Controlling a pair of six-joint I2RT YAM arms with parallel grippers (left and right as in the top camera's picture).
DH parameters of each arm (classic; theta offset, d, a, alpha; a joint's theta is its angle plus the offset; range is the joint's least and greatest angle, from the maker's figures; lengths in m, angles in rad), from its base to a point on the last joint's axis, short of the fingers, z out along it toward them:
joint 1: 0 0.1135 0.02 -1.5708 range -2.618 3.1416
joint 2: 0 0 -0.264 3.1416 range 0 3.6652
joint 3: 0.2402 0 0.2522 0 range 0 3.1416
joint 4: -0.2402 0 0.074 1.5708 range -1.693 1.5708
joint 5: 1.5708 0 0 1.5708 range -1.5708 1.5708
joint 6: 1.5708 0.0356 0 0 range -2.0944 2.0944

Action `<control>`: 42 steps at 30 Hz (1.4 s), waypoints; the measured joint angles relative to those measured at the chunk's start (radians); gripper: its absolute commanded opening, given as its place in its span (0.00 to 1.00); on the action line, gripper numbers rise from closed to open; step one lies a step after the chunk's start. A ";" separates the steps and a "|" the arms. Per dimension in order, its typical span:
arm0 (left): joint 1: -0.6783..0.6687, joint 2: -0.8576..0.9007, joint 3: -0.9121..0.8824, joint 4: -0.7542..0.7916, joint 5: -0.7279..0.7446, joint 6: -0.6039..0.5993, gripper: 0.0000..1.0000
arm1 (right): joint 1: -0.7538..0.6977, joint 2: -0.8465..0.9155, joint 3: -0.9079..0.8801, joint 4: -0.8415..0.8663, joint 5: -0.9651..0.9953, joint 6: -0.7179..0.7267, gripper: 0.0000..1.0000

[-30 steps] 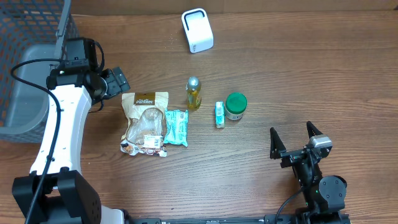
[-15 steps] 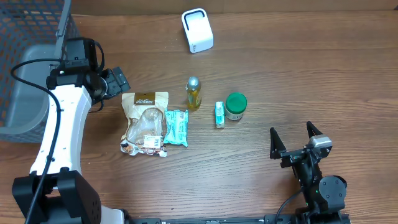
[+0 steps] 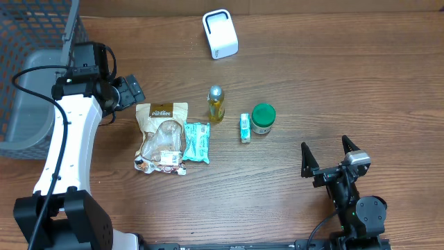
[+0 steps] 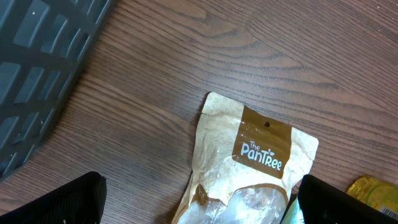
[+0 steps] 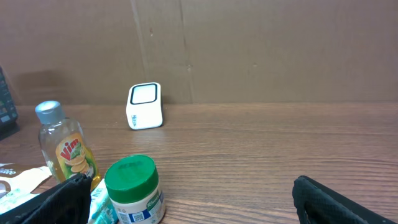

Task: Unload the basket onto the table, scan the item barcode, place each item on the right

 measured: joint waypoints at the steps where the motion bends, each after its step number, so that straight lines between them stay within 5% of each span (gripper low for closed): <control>1: 0.000 0.000 0.000 0.000 0.000 0.000 1.00 | 0.000 0.000 0.000 -0.001 -0.001 0.000 1.00; 17: 0.000 0.000 0.000 0.000 0.000 0.000 1.00 | 0.000 0.000 0.064 -0.084 -0.072 0.000 1.00; 31: 0.000 0.000 0.000 -0.003 0.000 0.000 1.00 | 0.000 0.033 0.468 -0.307 -0.078 -0.002 1.00; 42: 0.000 0.000 0.000 -0.003 0.000 0.000 0.99 | 0.000 0.330 0.873 -0.620 -0.082 -0.049 1.00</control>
